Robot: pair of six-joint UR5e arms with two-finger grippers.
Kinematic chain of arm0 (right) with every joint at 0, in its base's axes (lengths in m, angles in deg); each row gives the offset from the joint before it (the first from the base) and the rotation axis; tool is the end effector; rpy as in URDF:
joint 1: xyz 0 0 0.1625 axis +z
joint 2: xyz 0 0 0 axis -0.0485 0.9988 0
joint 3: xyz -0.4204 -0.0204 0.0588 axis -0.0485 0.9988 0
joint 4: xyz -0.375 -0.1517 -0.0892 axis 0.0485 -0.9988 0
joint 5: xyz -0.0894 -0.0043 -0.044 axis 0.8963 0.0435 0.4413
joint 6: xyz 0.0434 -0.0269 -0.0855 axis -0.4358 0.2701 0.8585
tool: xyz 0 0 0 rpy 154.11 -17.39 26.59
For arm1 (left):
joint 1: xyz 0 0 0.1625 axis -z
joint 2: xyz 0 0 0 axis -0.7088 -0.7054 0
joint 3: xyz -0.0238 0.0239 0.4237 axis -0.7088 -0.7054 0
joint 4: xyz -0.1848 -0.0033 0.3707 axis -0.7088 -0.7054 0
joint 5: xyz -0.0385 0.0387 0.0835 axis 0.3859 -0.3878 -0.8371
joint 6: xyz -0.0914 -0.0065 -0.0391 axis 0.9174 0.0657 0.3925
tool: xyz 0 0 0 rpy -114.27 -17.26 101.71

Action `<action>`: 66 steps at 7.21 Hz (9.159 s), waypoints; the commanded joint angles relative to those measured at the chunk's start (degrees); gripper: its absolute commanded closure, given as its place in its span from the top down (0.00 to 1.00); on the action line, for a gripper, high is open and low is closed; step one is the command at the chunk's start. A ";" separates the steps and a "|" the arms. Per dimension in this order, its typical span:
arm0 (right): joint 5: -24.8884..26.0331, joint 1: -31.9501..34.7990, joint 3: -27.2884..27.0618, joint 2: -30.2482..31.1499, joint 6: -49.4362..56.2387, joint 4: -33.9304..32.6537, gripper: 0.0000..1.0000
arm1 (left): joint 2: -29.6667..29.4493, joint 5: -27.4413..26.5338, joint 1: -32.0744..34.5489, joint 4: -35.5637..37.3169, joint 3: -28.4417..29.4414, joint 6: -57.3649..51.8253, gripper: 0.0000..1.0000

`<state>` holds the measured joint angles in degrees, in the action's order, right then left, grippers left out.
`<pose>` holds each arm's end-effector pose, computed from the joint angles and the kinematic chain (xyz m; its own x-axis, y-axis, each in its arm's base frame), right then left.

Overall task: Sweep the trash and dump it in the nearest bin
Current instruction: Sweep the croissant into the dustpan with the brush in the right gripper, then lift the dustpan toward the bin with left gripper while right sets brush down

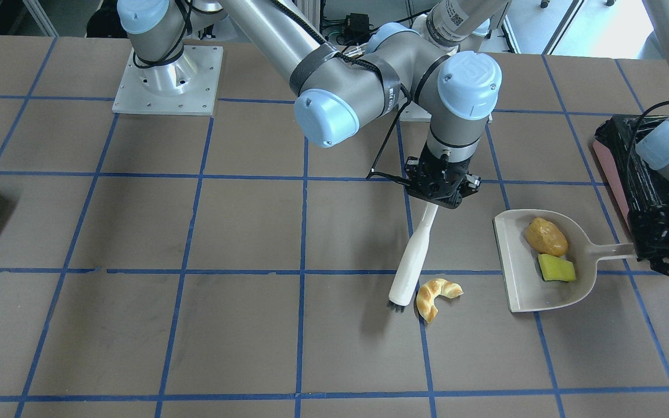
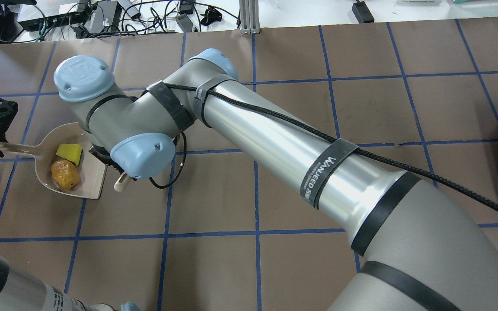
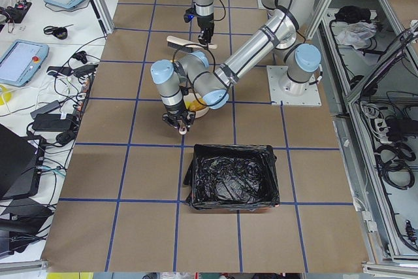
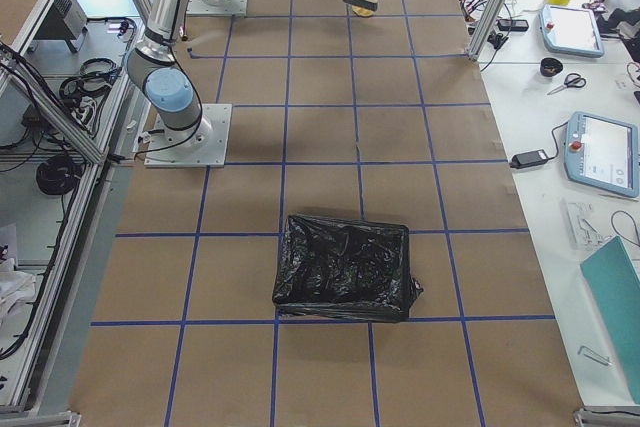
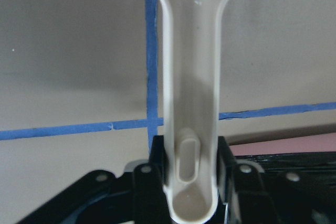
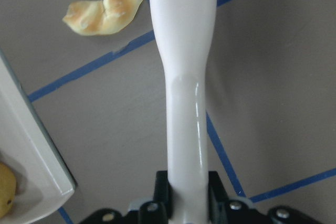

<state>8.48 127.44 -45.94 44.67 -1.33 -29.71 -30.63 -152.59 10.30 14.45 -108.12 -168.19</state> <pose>0.5916 -0.4706 0.3081 -0.8831 0.4601 -0.0922 0.4488 0.8855 0.1205 0.2686 -0.5744 0.2526 -0.0123 0.9834 0.1811 0.9739 -0.0292 0.2250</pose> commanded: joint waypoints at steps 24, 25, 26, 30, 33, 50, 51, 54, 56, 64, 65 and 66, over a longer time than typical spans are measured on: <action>-15.83 10.58 3.94 -11.22 12.04 -21.66 0.00 | -0.38 -0.21 0.10 0.53 0.02 -0.09 0.00; -15.13 10.06 3.15 -10.70 10.82 -20.26 0.00 | -0.38 -0.21 0.10 0.53 0.02 -0.09 0.00; -13.04 9.10 3.14 -9.91 10.72 -15.98 0.00 | -0.38 -0.21 0.10 0.53 0.02 -0.09 0.00; -2.14 -7.22 2.01 1.68 14.82 6.81 0.00 | -0.29 0.40 0.10 0.88 0.28 -0.97 0.00; 2.98 -19.53 -13.58 13.69 31.93 6.57 0.00 | 1.20 1.28 0.10 -0.43 0.63 -0.97 0.00; 3.51 -7.79 -52.67 30.53 38.50 -10.67 0.00 | 8.06 12.97 -13.32 -19.94 17.58 0.44 0.00; 3.59 -7.79 -52.67 30.53 38.58 -10.58 0.02 | 8.06 13.32 -17.43 -20.04 18.29 0.00 0.00; 4.30 -7.79 -52.41 30.44 38.67 -10.67 0.52 | 5.78 14.47 -26.77 -19.86 21.36 -4.12 0.00; 4.30 -7.79 -52.23 30.44 38.85 -10.67 0.58 | 3.94 15.08 -31.43 -18.90 25.22 -11.74 0.00; 13.00 -21.19 -32.31 37.09 52.06 8.86 1.00 | -0.05 15.53 -34.71 1.38 21.33 -23.12 0.00; 12.74 -25.15 -31.23 39.73 54.99 10.76 1.00 | 2.06 15.52 -32.87 8.80 18.24 -24.86 0.00; 12.56 -28.15 -30.53 41.41 55.89 11.13 1.00 | 3.30 15.52 -32.25 12.53 16.38 -27.48 0.00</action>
<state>21.28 103.46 -77.88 83.54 52.11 -20.57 -29.17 -137.01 -23.14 21.43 -88.89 -193.11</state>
